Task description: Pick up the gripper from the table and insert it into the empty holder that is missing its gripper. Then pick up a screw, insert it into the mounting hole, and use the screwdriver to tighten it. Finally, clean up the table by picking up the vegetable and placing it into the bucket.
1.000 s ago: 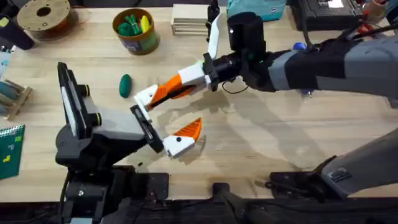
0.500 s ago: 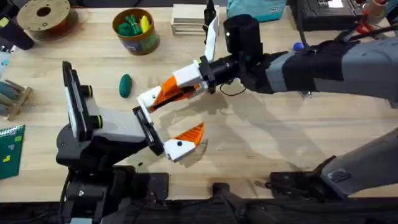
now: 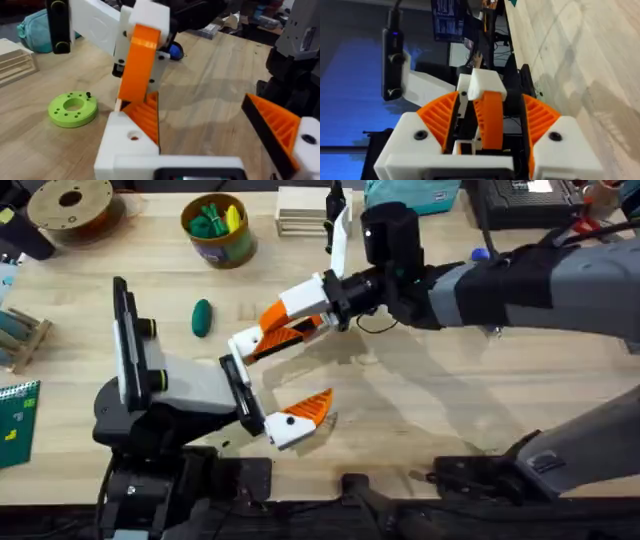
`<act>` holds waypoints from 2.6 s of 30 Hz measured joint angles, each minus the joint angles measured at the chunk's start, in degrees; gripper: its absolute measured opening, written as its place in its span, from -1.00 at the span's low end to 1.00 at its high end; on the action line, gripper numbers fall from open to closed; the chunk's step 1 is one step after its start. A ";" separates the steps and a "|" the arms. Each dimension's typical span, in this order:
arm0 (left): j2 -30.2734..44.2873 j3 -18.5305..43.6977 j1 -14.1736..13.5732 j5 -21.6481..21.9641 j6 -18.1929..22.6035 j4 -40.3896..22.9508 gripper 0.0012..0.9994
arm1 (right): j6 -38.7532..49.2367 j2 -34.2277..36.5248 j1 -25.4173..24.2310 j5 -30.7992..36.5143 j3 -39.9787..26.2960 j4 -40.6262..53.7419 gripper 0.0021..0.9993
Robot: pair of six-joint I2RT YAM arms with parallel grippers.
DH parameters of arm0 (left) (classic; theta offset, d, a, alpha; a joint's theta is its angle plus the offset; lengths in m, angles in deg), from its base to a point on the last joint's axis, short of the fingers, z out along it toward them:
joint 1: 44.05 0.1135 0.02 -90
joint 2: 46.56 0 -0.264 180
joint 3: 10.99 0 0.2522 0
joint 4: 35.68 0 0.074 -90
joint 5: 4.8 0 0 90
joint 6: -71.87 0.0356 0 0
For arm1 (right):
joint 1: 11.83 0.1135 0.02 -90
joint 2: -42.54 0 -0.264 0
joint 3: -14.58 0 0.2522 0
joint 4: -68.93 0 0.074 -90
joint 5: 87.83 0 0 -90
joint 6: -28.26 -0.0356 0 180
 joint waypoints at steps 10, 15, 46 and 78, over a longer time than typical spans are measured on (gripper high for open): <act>0.00 0.00 0.00 -0.86 0.00 -0.13 0.97 | 0.87 0.02 -4.42 -3.51 0.00 0.02 0.69; 0.00 0.00 0.00 -0.94 0.00 -0.15 0.97 | 4.51 0.01 -7.65 -4.88 0.00 1.53 0.71; 0.00 0.00 0.00 -0.95 0.00 -0.15 0.97 | 61.44 -10.82 -15.37 43.95 -20.63 66.64 0.78; 0.00 0.00 0.00 -0.95 0.00 -0.15 0.97 | 64.09 0.42 -4.39 61.18 -18.95 52.62 0.61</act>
